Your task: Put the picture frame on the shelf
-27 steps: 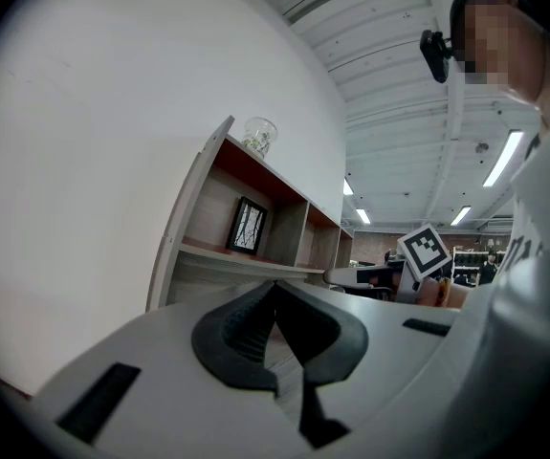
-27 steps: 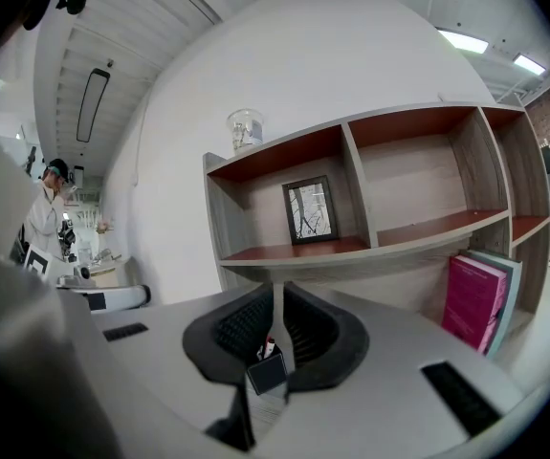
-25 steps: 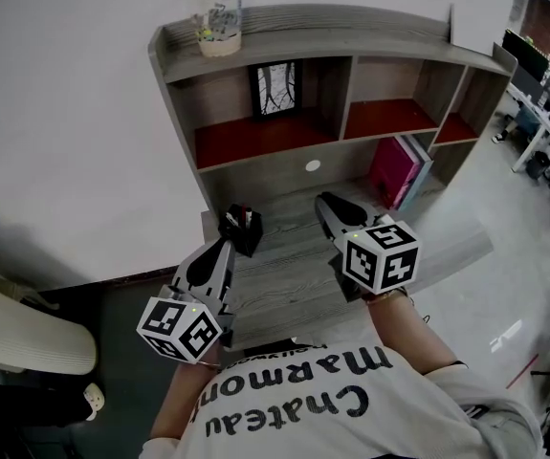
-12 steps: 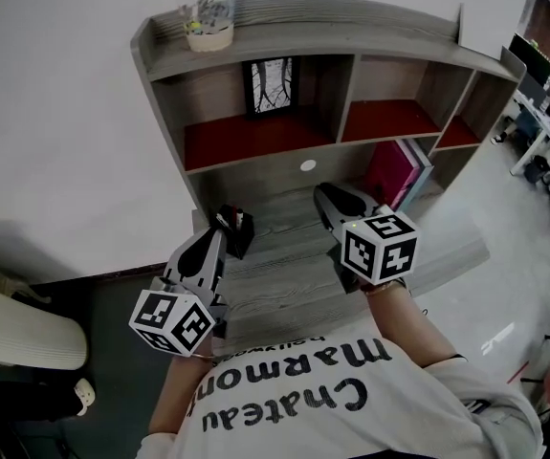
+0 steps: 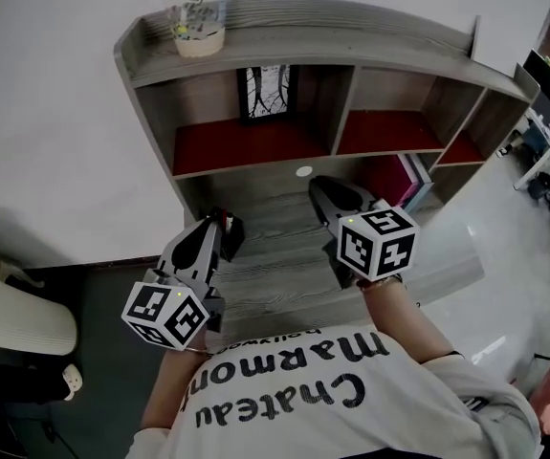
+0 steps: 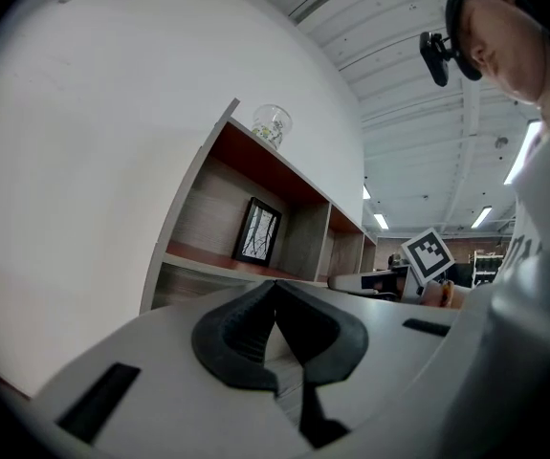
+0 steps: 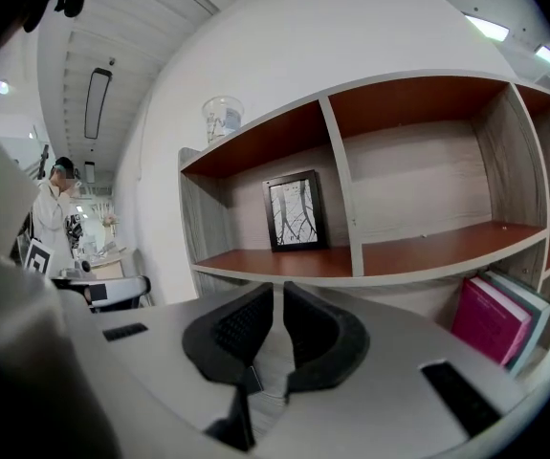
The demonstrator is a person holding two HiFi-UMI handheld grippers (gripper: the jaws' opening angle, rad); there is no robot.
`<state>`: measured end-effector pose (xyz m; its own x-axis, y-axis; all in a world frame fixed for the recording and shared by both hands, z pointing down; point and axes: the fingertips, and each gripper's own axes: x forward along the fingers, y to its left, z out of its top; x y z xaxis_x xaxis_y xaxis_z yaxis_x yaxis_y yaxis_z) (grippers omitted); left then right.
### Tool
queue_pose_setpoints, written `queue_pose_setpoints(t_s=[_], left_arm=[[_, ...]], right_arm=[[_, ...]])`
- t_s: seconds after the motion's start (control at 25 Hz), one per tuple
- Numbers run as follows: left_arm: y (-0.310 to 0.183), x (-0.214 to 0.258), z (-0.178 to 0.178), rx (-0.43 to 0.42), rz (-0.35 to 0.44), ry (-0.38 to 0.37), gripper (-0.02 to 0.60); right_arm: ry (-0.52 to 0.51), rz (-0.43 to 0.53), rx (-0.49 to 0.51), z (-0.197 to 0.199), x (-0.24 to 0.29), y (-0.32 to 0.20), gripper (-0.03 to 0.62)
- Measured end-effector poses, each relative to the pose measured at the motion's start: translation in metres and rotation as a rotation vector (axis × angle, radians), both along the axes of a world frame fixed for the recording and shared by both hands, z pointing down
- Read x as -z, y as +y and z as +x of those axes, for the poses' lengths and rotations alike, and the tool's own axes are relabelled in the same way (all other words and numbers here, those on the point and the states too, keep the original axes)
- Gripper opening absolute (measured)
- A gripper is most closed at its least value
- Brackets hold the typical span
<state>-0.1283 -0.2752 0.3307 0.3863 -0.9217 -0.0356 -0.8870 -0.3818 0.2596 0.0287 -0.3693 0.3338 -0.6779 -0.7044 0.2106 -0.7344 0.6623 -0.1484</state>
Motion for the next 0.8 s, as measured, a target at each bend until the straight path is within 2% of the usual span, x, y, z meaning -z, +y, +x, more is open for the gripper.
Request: queue_pose_setpoints(t_s=[0.36, 0.8], left_arm=[[0.008, 0.006, -0.002, 0.017, -0.006, -0.015, 0.017], [0.015, 0.007, 0.004, -0.008, 0.002, -0.028, 0.017]], right_arm=[[-0.005, -0.001, 0.046, -0.009, 0.001, 0.008, 0.046], [-0.002, 0.005, 0.033, -0.003, 0.002, 0.019, 0.048]])
